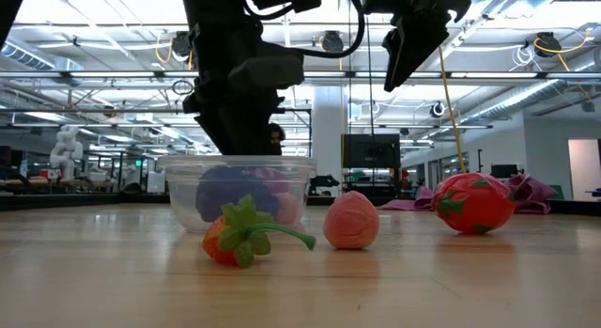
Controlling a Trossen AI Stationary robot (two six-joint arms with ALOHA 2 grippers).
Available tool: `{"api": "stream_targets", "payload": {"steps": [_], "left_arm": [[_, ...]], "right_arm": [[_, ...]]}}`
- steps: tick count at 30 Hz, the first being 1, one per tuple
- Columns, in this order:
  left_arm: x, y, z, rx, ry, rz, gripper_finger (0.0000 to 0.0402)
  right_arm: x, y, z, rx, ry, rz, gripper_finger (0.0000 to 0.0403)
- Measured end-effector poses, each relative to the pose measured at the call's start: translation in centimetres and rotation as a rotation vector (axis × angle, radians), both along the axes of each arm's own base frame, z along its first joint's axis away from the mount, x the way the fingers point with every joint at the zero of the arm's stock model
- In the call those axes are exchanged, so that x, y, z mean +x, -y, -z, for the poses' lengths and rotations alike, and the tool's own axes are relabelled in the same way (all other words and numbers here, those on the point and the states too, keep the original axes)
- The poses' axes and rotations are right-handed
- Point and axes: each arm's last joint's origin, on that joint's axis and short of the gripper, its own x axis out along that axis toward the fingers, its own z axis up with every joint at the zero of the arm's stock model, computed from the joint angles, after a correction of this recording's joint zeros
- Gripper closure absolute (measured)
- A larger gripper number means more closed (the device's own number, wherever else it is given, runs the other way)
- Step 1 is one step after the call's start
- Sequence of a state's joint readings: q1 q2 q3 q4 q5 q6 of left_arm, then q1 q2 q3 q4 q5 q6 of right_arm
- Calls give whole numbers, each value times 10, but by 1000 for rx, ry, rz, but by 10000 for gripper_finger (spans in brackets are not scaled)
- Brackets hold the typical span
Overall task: Pick and placing Produce into tupperware
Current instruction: Put the red top left strawberry into the transparent bin, then put the pink dragon fruit into the transparent bin
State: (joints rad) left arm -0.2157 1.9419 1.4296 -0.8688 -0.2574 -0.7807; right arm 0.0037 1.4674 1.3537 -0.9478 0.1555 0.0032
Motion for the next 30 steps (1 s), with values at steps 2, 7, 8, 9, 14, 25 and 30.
{"api": "stream_targets", "payload": {"steps": [2, 7, 8, 9, 14, 25, 30], "left_arm": [[0, 0, 0, -3, -1, 1, 193], [0, 0, 0, -10, -5, 15, 171], [0, 0, 0, -10, -5, 15, 169], [0, 0, 0, -10, -5, 15, 168], [0, 1, 0, -19, -6, 17, 167], [8, 4, -21, -39, 44, 60, 185], [3, 10, -50, -34, 43, 80, 205]], "right_arm": [[0, 0, 0, 0, 0, 0, 213], [0, 0, 0, 0, 0, -1, 213], [0, 0, 0, -1, -1, -3, 213], [0, 0, 0, -2, -1, -4, 213], [0, 0, 0, -3, 0, -7, 213], [0, 0, 0, -3, 0, -7, 213], [-1, 0, 1, -3, -18, -7, 213]]}}
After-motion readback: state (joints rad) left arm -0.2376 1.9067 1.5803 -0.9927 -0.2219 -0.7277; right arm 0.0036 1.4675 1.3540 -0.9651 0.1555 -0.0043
